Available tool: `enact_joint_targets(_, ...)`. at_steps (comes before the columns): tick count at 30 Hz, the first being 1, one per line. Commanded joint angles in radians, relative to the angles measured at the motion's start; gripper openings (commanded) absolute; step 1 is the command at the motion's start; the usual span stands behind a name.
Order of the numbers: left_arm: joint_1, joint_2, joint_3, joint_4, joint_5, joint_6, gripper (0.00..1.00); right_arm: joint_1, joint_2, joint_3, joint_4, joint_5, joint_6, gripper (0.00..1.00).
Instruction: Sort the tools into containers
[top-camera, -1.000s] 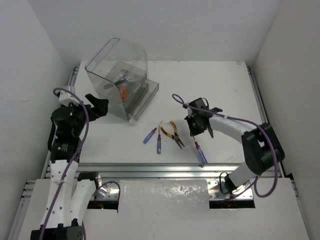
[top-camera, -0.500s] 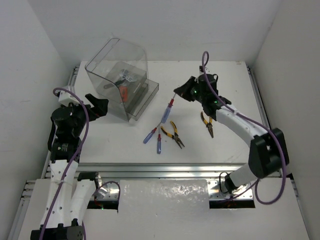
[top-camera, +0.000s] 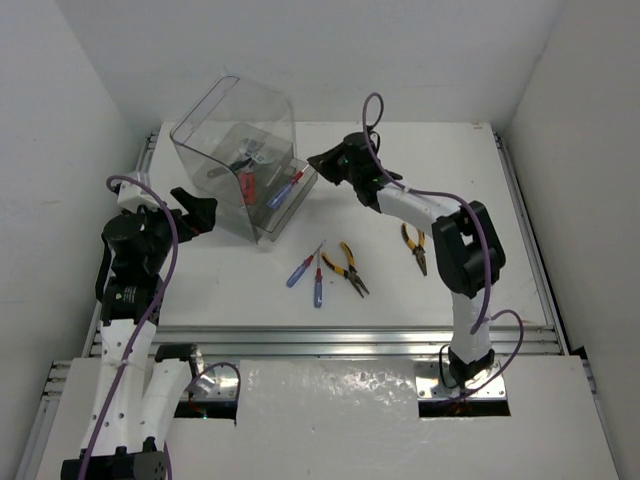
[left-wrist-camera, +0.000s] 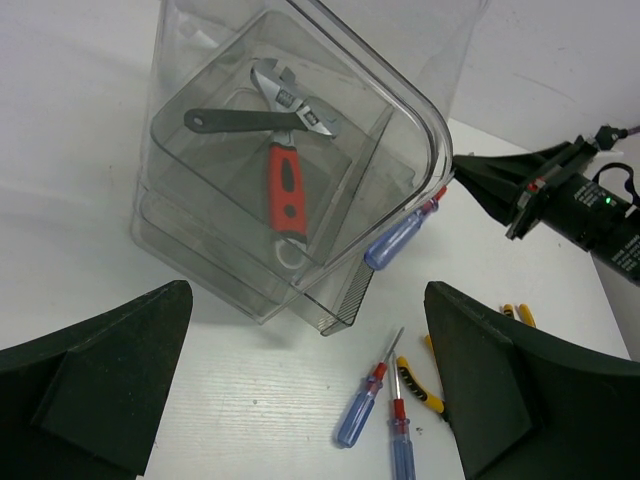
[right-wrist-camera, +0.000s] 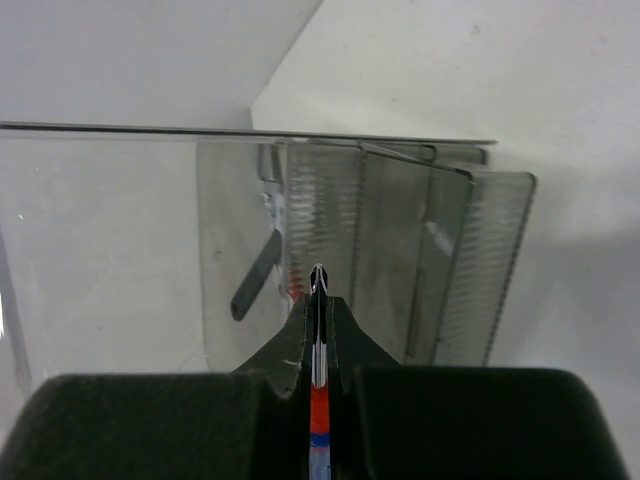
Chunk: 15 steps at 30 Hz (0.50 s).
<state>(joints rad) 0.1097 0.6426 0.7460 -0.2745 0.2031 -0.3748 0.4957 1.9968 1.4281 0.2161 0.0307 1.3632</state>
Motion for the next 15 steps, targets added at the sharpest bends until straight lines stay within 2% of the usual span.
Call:
enact_joint_targets(1,-0.01,-0.001,0.035,0.032,0.016,0.007,1.0,0.012,0.034,0.142,-0.007,0.024,-0.002,0.0)
enact_joint_targets(4,-0.01,-0.004,0.036,0.031,0.019,0.007,1.0,0.033,0.086,0.221,-0.05,0.031,-0.059,0.0)
enact_joint_targets(9,-0.01,-0.004,0.036,0.031,0.019,0.008,1.0,0.038,0.092,0.204,-0.061,0.067,-0.088,0.0)
enact_joint_targets(10,-0.01,-0.006,0.036,0.032,0.021,0.008,1.0,0.038,0.102,0.225,-0.076,0.066,-0.114,0.03)
enact_joint_targets(12,-0.01,-0.004,0.036,0.032,0.022,0.008,1.0,0.038,0.131,0.279,-0.115,0.043,-0.147,0.15)
enact_joint_targets(13,-0.01,-0.006,0.038,0.031,0.022,0.008,1.0,0.037,0.152,0.367,-0.148,0.025,-0.168,0.28)
enact_joint_targets(14,-0.01,-0.008,0.038,0.031,0.021,0.01,1.0,0.037,0.201,0.421,-0.228,-0.01,-0.218,0.56)
enact_joint_targets(15,-0.01,-0.008,0.036,0.029,0.021,0.01,1.0,0.035,0.226,0.486,-0.286,-0.023,-0.248,0.63)
